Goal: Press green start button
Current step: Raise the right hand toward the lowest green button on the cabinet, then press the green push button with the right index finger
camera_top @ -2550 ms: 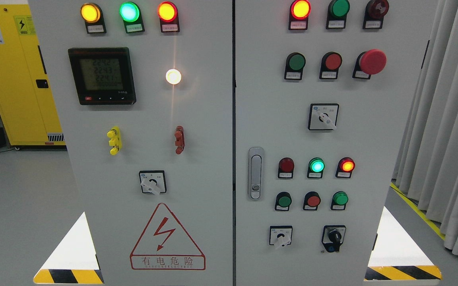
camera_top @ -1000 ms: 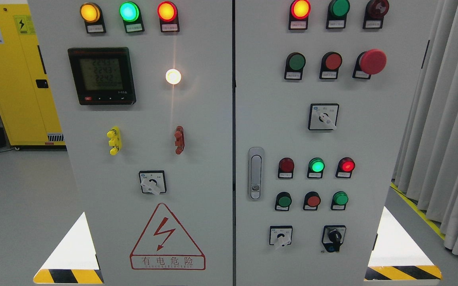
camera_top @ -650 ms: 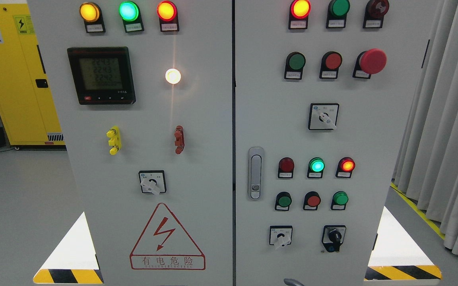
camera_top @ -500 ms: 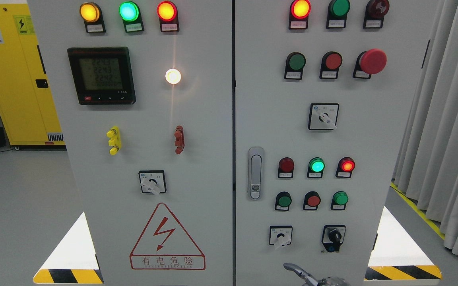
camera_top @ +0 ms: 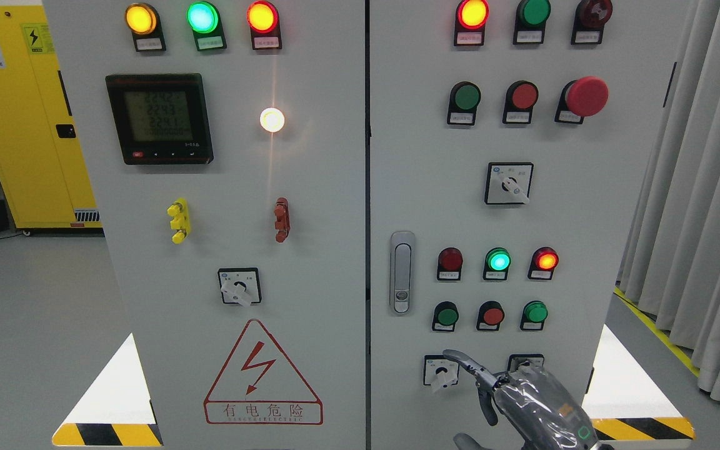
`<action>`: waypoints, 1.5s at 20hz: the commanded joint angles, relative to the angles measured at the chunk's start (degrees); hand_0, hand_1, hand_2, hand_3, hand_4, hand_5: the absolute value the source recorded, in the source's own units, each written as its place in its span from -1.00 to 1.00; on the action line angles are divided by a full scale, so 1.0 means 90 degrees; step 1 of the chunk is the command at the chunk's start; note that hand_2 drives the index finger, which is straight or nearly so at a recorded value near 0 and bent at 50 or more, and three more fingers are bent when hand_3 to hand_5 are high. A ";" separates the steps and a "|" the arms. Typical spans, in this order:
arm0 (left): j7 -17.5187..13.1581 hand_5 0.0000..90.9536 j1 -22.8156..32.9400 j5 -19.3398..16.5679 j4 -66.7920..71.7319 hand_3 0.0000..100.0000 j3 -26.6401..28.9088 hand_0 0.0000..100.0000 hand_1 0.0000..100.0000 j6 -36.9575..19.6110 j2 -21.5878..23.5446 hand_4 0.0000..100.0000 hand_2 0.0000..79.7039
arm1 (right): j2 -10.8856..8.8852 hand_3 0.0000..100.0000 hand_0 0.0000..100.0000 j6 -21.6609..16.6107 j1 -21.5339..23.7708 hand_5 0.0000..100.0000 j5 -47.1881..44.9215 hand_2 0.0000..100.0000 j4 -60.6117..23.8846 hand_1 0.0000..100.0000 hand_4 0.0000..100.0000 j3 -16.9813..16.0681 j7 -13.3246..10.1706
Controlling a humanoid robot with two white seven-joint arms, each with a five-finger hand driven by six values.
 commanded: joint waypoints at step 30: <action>-0.0005 -1.00 -0.0185 0.0000 -0.0176 -1.00 -0.0001 -0.76 0.11 0.0004 -0.0004 -1.00 -1.00 | 0.0129 0.71 0.77 0.0196 -0.0639 0.99 0.0646 -1.00 0.0945 0.38 0.84 -0.0003 -0.0325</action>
